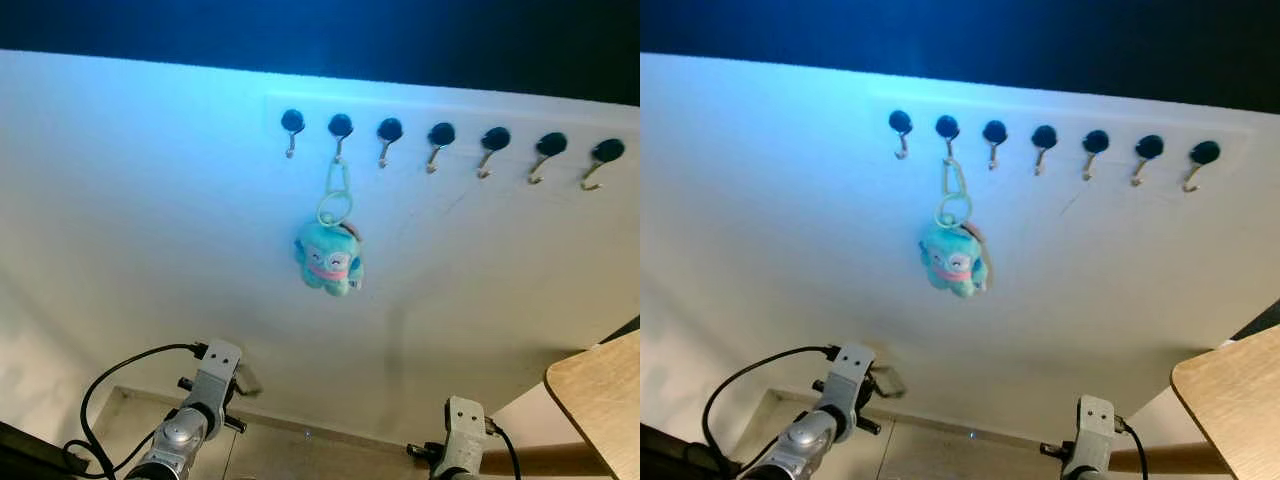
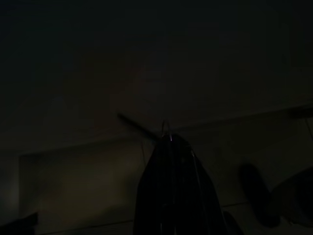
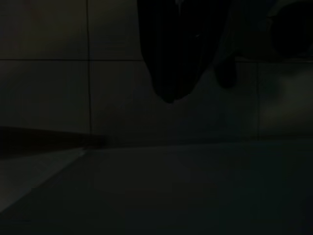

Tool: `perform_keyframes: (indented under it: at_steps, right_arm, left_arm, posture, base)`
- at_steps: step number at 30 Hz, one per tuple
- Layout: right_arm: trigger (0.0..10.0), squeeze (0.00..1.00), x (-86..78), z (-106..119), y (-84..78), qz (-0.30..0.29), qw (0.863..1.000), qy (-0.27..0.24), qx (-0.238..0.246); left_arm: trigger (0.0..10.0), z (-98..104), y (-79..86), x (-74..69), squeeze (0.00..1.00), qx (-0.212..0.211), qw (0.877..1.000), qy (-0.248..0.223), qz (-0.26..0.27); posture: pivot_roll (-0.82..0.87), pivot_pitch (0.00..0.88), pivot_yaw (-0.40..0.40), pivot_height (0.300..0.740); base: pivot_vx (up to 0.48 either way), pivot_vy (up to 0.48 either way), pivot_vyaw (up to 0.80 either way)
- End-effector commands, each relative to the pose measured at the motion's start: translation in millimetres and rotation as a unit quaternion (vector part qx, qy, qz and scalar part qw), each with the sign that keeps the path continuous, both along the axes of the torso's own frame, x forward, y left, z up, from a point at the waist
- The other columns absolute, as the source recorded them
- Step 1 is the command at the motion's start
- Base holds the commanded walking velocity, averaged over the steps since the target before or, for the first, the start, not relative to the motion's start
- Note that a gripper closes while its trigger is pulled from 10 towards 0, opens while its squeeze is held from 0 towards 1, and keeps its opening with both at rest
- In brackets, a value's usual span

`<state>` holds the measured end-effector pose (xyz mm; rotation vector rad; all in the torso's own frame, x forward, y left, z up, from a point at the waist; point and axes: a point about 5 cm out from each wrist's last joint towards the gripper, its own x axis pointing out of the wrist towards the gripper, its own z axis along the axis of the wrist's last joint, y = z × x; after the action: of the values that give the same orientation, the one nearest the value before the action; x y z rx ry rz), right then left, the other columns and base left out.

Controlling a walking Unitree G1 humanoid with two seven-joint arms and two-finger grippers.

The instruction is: Hang keys on a hook

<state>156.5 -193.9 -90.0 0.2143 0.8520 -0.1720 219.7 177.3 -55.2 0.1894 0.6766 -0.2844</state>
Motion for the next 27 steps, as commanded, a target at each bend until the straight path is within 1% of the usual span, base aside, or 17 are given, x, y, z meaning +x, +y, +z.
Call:
perform_keyframes:
  at_steps: [1,6,11,13,15,17,27]
  right_arm:
    - [10.0,0.00,-1.9,-0.7,0.9,-0.008,1.000,-0.002,0.004]
    - [10.0,0.00,-6.3,-2.1,1.5,-0.013,1.000,0.000,0.006]
    - [10.0,0.00,-9.2,-3.3,2.5,-0.015,1.000,0.002,0.007]
    - [10.0,0.00,-9.8,-3.3,2.9,-0.015,1.000,0.000,0.007]
    - [10.0,0.00,-10.9,-3.5,2.7,-0.016,1.000,-0.001,0.006]
    - [10.0,0.00,-9.7,-2.8,0.9,-0.019,1.000,-0.003,0.003]
    - [10.0,0.00,-5.8,-1.0,-0.8,-0.028,1.000,-0.009,0.001]
  left_arm:
    - [10.0,-2.3,8.6,-4.1,0.00,0.013,1.000,0.011,0.003]
    - [10.0,-1.1,4.5,-1.8,0.00,0.007,1.000,0.008,-0.005]
    - [10.0,-1.7,4.5,-2.4,0.00,0.005,1.000,0.011,-0.005]
    - [10.0,-2.6,4.8,-3.6,0.00,0.004,1.000,0.016,-0.001]
    - [10.0,-5.1,7.2,-6.7,0.00,-0.006,0.999,0.028,0.019]
    - [10.0,-5.7,9.5,-7.5,0.00,-0.016,0.999,0.031,0.039]
    - [10.0,-4.6,9.1,-5.5,0.00,-0.019,0.999,0.028,0.041]
  posture:
    - [0.06,0.032,0.012,0.740]
    - [0.06,0.035,0.017,0.740]
    - [0.06,0.033,0.018,0.740]
    - [0.06,0.034,0.018,0.740]
    - [0.05,0.034,0.020,0.740]
    - [0.05,0.035,0.020,0.740]
    - [0.04,0.037,0.021,0.740]
  base:
    - [0.000,0.000,0.00]
    - [0.000,0.000,0.00]
    - [0.000,0.000,0.00]
    - [0.000,0.000,0.00]
    - [0.000,0.000,0.00]
    - [0.000,0.000,0.00]
    - [0.000,0.000,0.00]
